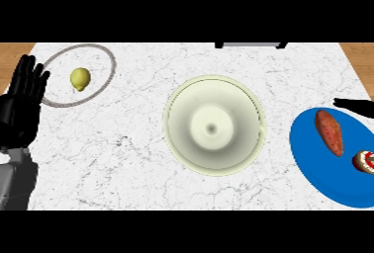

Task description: Pick the sweet potato from the plate and place it in the bowl

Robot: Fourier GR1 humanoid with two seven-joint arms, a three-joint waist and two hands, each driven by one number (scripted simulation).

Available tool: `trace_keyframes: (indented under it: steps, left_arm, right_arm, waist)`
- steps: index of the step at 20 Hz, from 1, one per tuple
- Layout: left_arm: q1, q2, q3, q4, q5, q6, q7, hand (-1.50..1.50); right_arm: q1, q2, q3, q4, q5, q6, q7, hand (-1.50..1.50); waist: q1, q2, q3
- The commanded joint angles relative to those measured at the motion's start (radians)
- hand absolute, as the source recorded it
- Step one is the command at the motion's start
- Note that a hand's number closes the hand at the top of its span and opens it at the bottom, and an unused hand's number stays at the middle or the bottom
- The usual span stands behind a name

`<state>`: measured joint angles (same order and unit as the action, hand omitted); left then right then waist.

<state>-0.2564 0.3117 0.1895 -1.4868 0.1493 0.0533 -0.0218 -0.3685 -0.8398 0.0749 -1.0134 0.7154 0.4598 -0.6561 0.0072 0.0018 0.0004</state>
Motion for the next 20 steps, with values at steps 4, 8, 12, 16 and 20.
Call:
trace_keyframes:
  steps: [4, 8, 12, 16, 20]
  left_arm:
    - [0.029, -0.031, -0.009, -0.026, -0.007, -0.007, -0.013, 0.0]
    - [0.015, -0.02, -0.003, -0.002, -0.027, -0.016, -0.016, 0.0]
    - [0.032, 0.018, 0.056, 0.017, 0.025, -0.079, -0.036, 0.0]
    - [-0.004, 0.006, 0.047, 0.01, -0.003, -0.041, 0.006, 0.0]
    - [-0.004, 0.0, 0.045, -0.001, -0.017, -0.032, 0.012, 0.0]
  right_arm:
    - [-0.091, 0.069, 0.024, 0.205, 0.092, -0.072, -0.13, -1.5]
    - [-0.027, 0.105, 0.03, 0.053, 0.113, -0.016, 0.005, -1.5]
    - [-0.072, 0.105, 0.023, 0.218, 0.17, -0.093, -0.105, -1.5]
    - [-0.104, 0.156, 0.013, 0.239, 0.2, -0.081, -0.068, -1.5]
    - [-0.074, 0.211, 0.013, 0.271, 0.24, -0.154, -0.036, -1.5]
  waist:
    - [0.008, 0.001, 0.0]
    - [-0.005, -0.002, 0.0]
    - [0.0, 0.0, 0.0]
    - [0.0, 0.0, 0.0]
    - [-0.003, -0.001, 0.0]
